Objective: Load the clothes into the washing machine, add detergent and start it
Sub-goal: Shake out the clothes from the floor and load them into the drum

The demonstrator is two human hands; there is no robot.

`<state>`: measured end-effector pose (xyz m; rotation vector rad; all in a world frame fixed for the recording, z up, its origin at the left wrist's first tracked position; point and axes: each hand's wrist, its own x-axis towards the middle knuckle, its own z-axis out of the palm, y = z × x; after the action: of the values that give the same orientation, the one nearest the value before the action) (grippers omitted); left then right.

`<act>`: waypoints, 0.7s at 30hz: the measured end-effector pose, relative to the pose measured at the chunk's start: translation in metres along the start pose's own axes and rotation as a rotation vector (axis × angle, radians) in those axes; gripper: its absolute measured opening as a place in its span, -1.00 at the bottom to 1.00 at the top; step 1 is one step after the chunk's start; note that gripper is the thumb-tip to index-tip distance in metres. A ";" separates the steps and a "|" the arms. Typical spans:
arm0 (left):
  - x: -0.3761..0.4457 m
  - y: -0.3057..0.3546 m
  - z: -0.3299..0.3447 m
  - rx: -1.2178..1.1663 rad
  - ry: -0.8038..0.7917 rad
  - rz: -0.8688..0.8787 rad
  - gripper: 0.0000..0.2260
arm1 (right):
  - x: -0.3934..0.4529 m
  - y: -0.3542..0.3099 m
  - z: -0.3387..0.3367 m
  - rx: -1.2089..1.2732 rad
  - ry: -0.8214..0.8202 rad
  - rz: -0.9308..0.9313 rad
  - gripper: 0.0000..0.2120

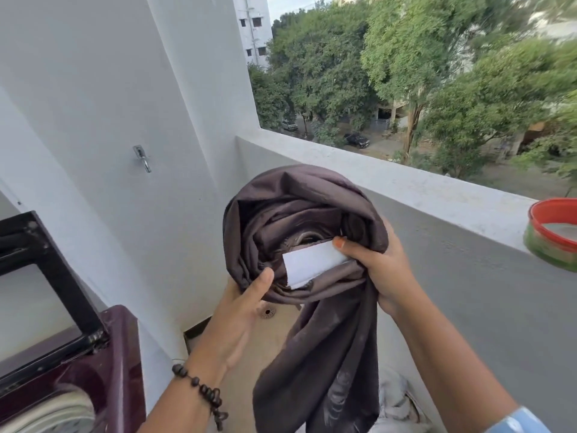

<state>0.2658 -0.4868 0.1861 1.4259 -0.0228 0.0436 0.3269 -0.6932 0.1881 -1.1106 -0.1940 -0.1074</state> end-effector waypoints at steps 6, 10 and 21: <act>-0.003 0.038 -0.022 0.089 0.040 0.100 0.18 | 0.009 -0.012 -0.008 -0.350 -0.146 -0.199 -0.44; 0.004 0.063 -0.012 0.822 -0.022 0.276 0.26 | 0.008 -0.021 0.002 -0.716 -0.384 -0.309 -0.43; 0.010 0.041 0.021 0.839 -0.083 0.369 -0.28 | -0.007 -0.042 0.017 -0.810 -0.523 -0.332 -0.42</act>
<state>0.2737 -0.5013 0.2295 2.2451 -0.3721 0.3289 0.3105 -0.6963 0.2304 -1.8964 -0.8588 -0.1998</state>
